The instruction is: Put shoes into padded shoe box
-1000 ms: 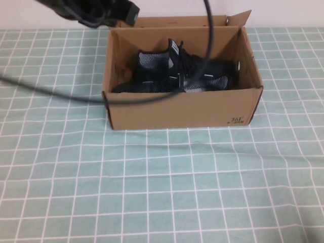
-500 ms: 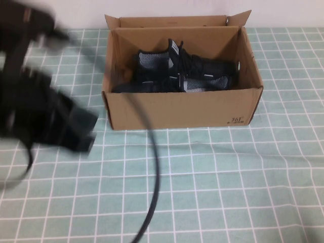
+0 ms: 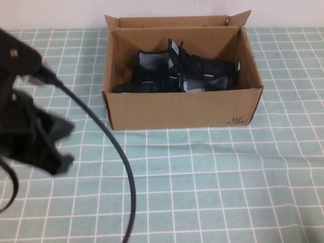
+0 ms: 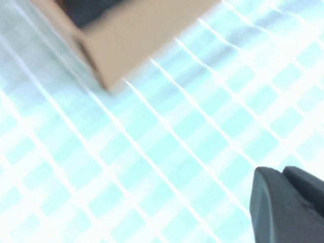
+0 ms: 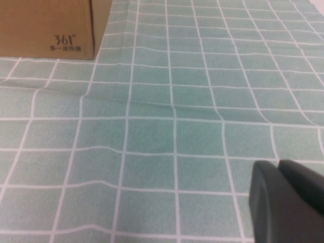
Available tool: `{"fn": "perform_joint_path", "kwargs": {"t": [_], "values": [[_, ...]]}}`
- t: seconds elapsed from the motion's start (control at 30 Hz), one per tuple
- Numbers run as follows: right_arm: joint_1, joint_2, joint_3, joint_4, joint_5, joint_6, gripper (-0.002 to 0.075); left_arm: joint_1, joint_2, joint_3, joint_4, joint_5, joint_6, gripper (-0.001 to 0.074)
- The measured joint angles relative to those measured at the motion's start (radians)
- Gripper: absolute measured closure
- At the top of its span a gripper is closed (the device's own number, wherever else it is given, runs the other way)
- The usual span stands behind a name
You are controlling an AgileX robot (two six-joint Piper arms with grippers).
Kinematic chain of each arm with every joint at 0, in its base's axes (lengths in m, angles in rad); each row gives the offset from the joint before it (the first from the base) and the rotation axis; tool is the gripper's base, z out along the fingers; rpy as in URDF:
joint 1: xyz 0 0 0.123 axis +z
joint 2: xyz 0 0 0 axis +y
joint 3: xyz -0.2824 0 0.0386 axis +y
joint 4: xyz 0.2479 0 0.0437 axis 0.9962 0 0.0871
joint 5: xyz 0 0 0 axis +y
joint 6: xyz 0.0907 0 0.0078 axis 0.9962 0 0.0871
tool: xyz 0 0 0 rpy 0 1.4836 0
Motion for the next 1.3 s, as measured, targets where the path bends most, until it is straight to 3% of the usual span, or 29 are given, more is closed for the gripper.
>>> {"fn": "perform_joint_path", "kwargs": {"t": [0.17, 0.3, 0.73, 0.97, 1.2, 1.3], "values": [[0.0, 0.0, 0.0, 0.0, 0.0, 0.0, 0.0734, 0.015, -0.045, 0.035, 0.142, -0.186, -0.006, 0.0738], [0.0, 0.0, 0.0, 0.0, 0.0, 0.0, 0.0734, 0.097, -0.17, 0.129, 0.15, -0.324, -0.006, 0.0738], [0.0, 0.0, 0.0, 0.0, 0.0, 0.0, 0.0734, 0.402, -0.762, 0.785, 0.11, -0.815, -0.04, 0.0738], [0.0, 0.0, 0.0, 0.0, 0.0, 0.0, 0.0734, 0.454, -0.988, 1.067, 0.101, -0.856, -0.111, 0.0738], [0.0, 0.0, 0.0, 0.0, 0.0, 0.0, 0.0734, 0.457, -0.998, 1.096, 0.111, -0.603, -0.132, 0.0739], [0.0, 0.0, 0.0, 0.0, 0.0, 0.0, 0.0734, 0.457, -0.998, 1.096, 0.112, -0.586, -0.132, 0.0739]]}}
